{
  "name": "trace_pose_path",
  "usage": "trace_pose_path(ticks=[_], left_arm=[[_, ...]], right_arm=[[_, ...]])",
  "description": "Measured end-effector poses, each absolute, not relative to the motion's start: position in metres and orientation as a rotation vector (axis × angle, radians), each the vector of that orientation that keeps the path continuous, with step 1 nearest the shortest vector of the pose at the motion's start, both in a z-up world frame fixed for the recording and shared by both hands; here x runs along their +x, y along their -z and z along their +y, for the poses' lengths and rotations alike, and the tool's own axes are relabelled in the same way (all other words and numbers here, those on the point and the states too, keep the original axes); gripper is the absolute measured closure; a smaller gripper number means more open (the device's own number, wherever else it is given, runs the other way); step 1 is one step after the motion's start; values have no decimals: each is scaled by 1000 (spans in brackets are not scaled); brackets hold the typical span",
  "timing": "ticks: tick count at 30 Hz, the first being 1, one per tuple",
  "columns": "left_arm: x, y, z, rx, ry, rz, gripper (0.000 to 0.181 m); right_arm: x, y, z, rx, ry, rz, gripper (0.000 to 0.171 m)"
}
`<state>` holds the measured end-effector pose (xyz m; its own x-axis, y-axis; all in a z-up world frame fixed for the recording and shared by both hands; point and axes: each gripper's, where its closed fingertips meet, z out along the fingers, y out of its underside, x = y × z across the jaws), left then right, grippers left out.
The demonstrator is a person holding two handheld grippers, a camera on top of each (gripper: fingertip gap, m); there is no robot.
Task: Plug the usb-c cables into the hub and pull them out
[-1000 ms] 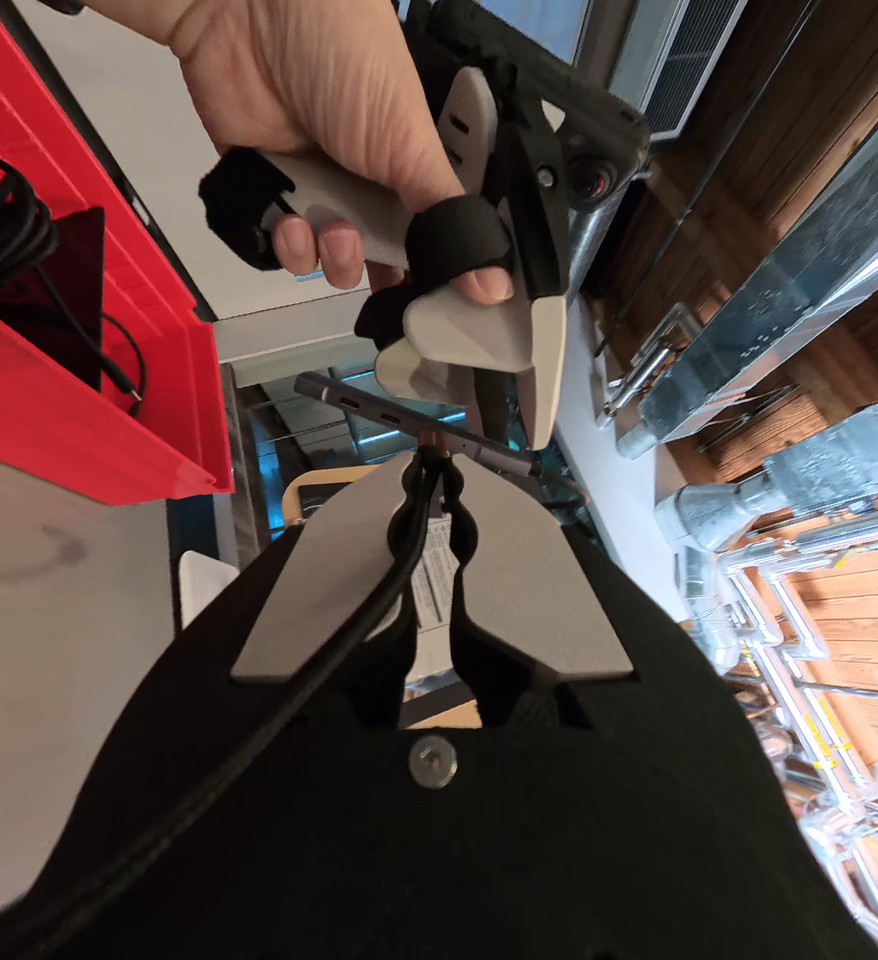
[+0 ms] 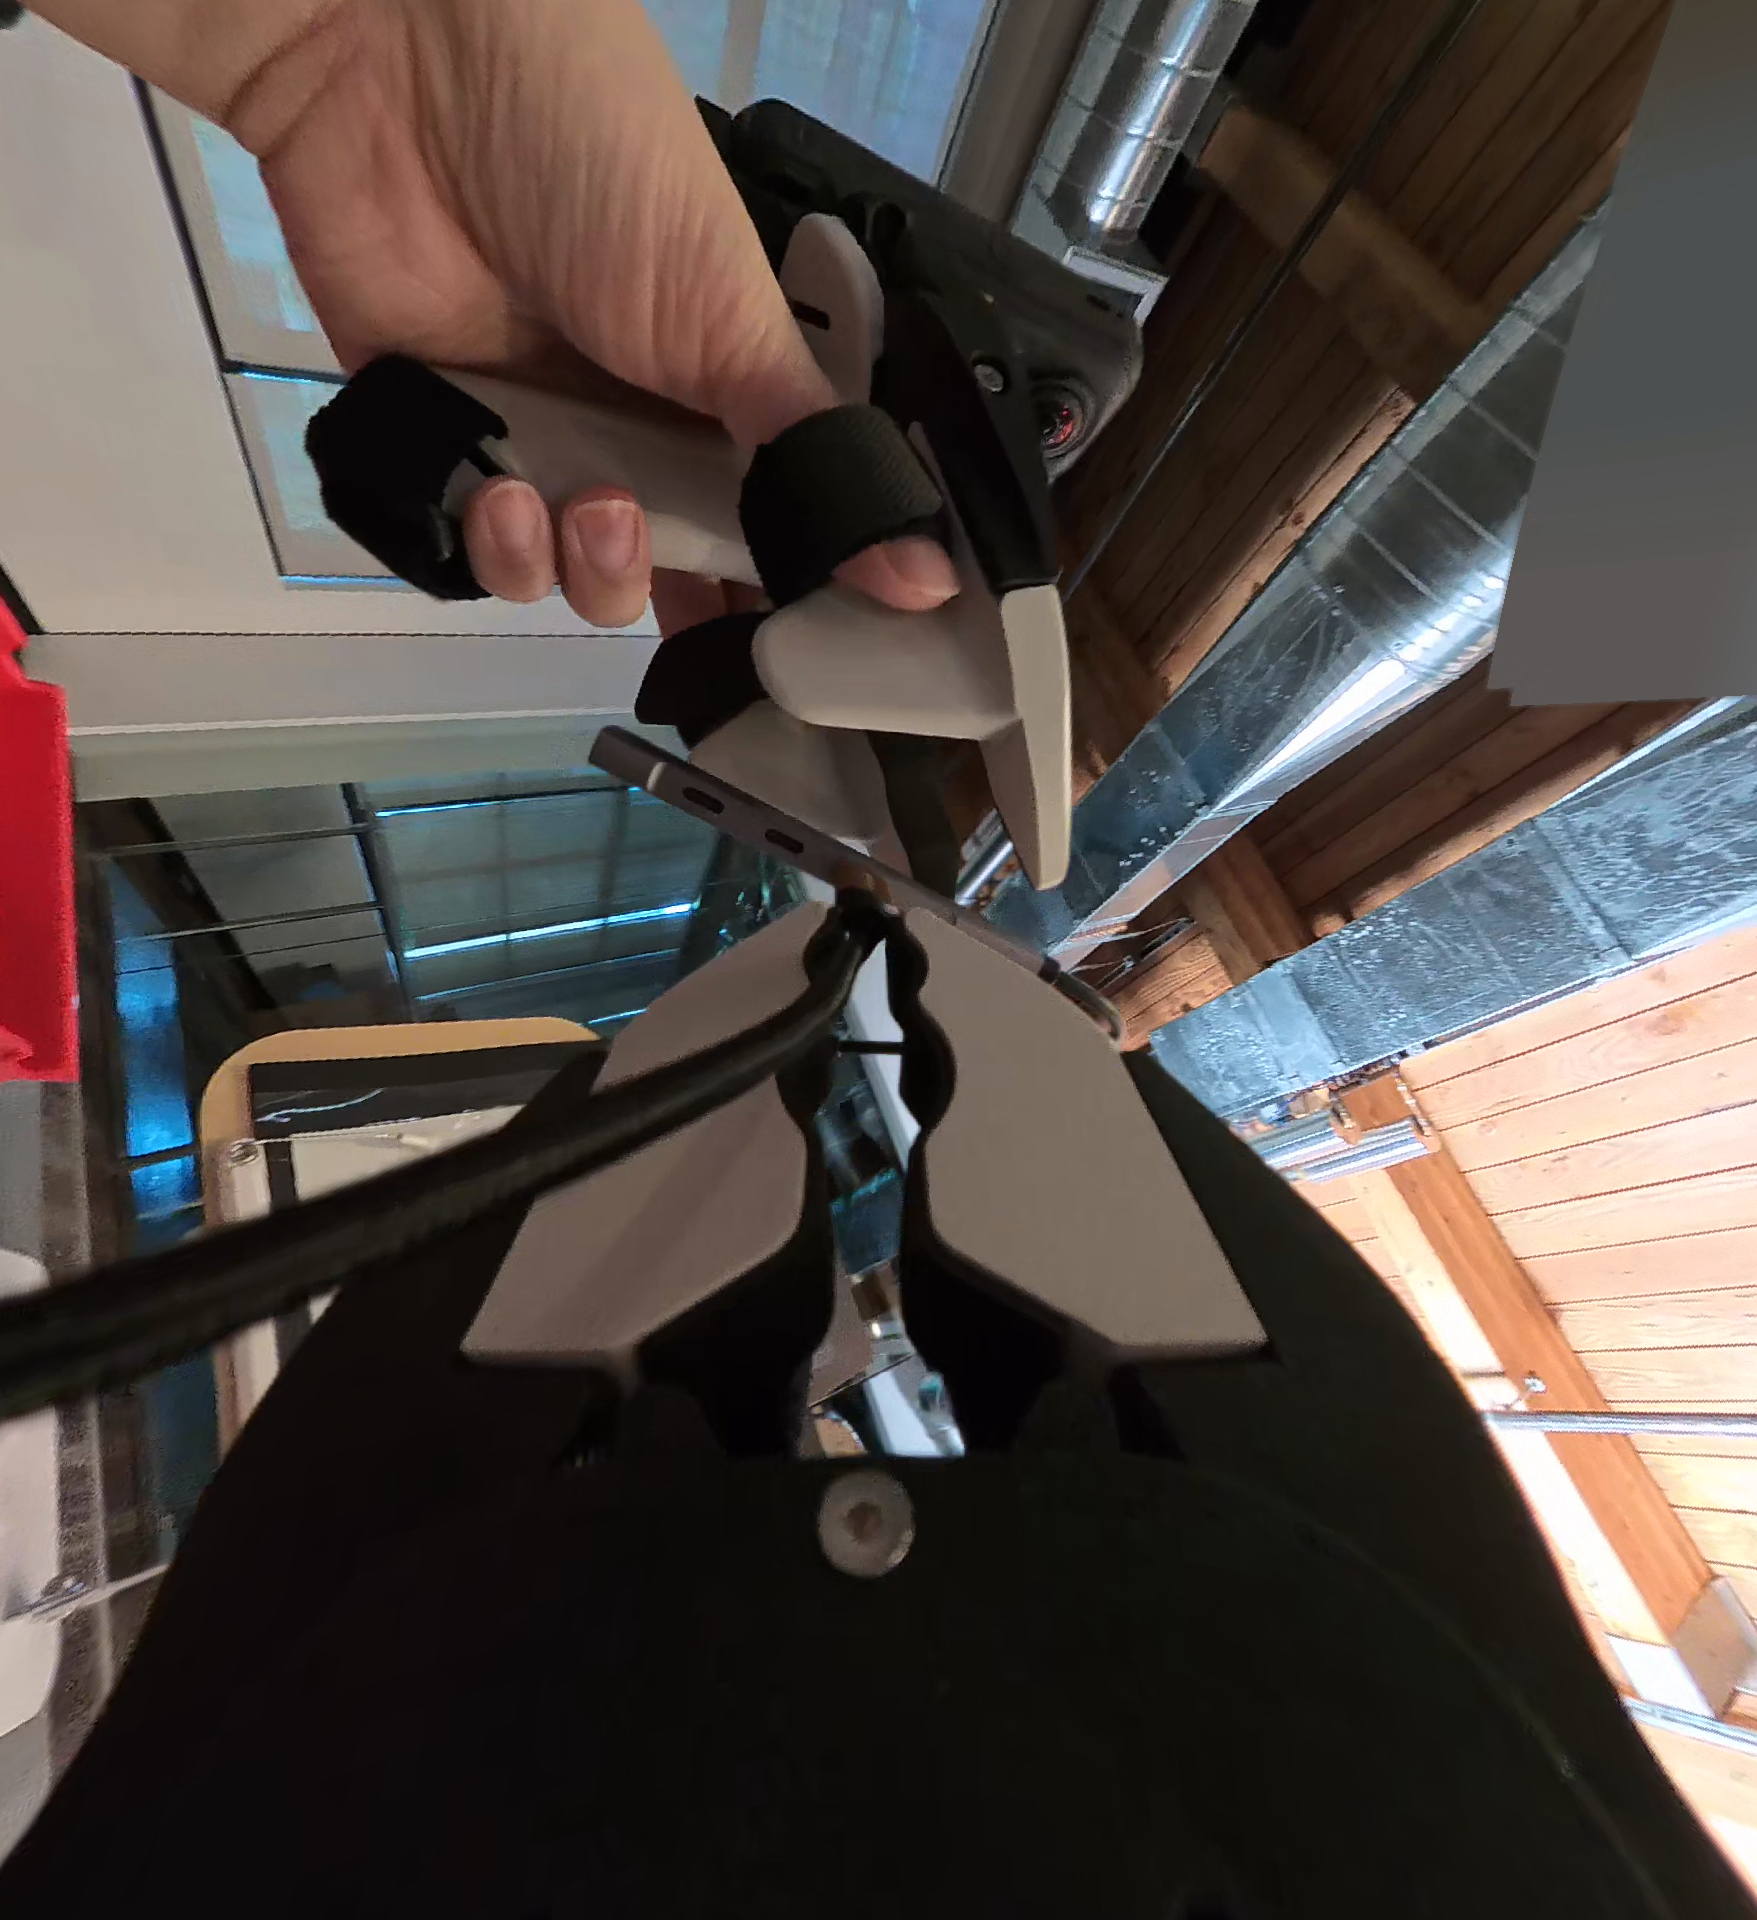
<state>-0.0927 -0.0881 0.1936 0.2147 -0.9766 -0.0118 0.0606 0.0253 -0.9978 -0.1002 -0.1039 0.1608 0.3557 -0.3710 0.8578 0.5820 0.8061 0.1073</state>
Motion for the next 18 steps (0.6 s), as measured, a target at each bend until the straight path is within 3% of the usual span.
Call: trace_pose_path(ticks=[18], left_arm=[[-95, -176, -103, -1309, 1134, 1171, 152]], right_arm=[[-92, -173, -122, -174, 600, -1012, 163]])
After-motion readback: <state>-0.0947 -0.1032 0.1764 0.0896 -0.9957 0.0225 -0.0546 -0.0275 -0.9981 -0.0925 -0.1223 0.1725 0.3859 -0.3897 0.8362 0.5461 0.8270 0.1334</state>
